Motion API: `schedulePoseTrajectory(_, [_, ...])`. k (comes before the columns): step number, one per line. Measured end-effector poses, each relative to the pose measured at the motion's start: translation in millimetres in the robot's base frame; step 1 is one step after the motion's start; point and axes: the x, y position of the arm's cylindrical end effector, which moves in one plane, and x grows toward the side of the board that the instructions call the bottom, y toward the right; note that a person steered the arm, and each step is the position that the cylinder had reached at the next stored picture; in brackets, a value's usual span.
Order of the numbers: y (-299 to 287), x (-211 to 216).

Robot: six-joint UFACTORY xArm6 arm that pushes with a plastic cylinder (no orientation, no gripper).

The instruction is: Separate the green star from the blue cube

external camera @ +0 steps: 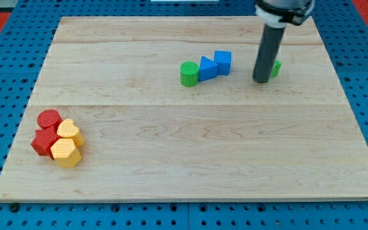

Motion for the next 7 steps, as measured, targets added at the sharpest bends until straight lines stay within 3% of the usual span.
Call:
schedulePoseTrajectory(1, [20,-32])
schedulePoseTrajectory(3, [51,-3])
schedulePoseTrajectory(4, [82,-17])
schedulePoseTrajectory(5, [87,-57])
schedulePoseTrajectory(7, [71,-43])
